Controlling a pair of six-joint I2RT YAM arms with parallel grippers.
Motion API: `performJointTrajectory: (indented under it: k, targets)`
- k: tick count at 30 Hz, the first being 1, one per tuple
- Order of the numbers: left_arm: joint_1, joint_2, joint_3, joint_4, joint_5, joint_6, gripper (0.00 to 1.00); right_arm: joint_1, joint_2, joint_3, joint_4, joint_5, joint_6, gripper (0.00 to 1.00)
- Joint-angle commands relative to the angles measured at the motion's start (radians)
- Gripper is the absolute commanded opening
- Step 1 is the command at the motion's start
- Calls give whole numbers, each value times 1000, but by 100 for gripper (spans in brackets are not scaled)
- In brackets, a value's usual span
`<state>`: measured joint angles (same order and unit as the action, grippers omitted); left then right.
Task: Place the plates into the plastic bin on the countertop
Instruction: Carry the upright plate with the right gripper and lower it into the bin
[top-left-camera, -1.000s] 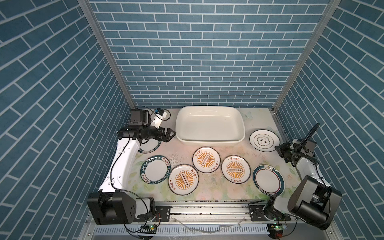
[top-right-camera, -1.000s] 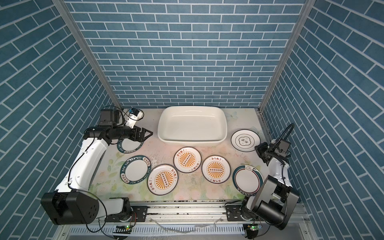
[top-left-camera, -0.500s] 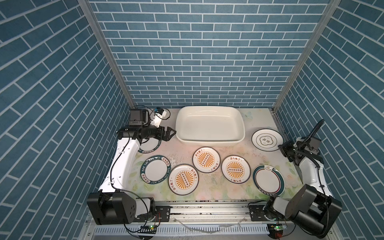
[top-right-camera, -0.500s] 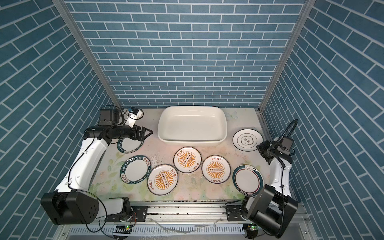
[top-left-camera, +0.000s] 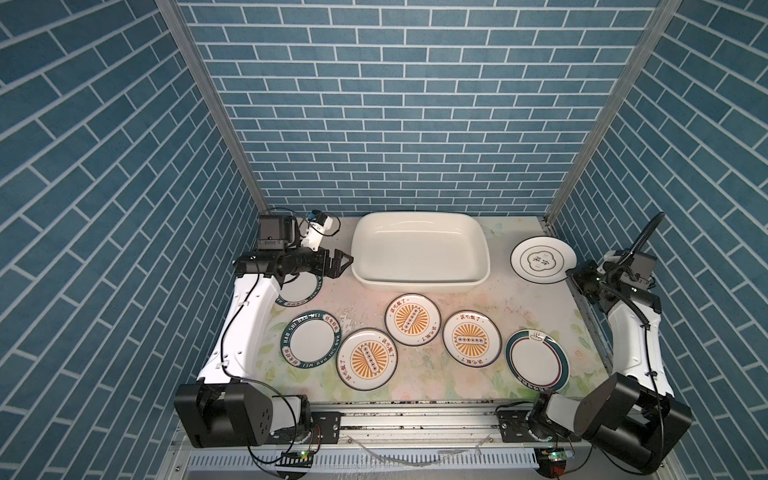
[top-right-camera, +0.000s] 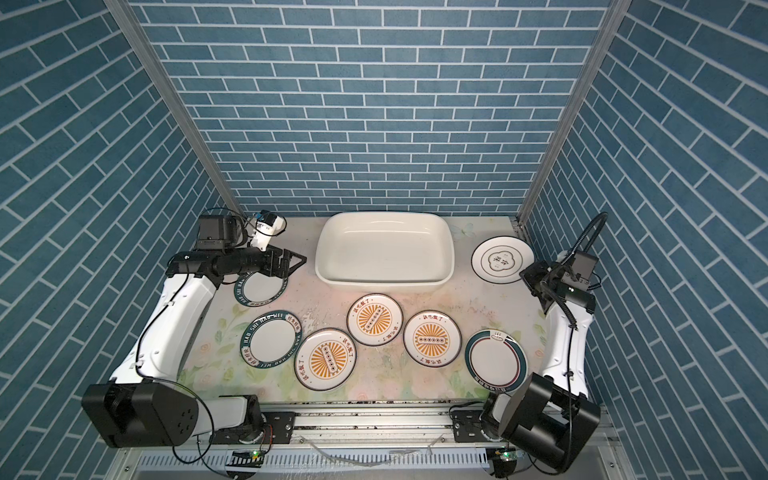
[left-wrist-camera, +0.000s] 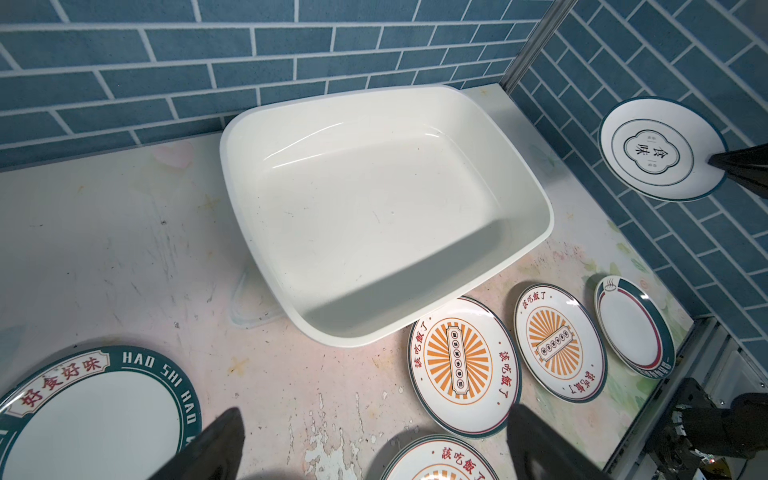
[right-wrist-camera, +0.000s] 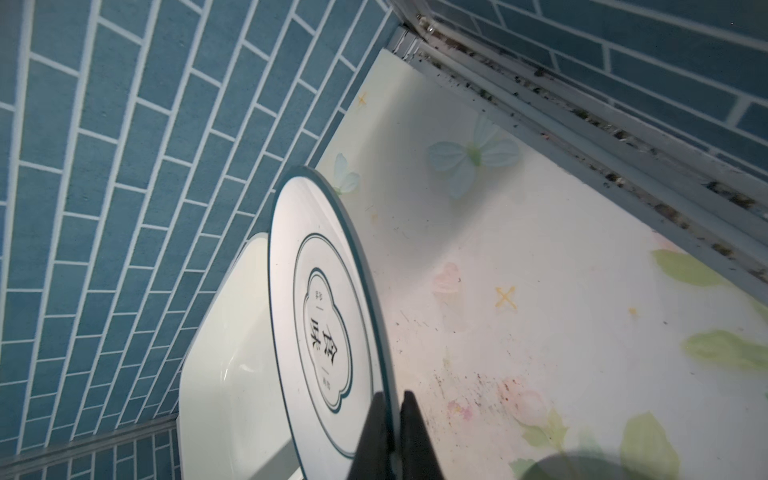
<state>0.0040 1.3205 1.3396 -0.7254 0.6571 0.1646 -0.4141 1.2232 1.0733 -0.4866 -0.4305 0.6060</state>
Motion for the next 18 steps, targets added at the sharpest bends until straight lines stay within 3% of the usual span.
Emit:
performJointTrajectory:
  k: [1, 9, 18]
  targets:
    - [-7, 14, 37, 16, 21, -20, 100, 98, 41, 91, -5, 53, 32, 0]
    - [-7, 4, 49, 18, 22, -14, 100, 366, 209, 227, 86, 137, 121, 0]
    - [-7, 2, 44, 38, 33, -45, 100, 666, 539, 472, 210, 197, 208, 0]
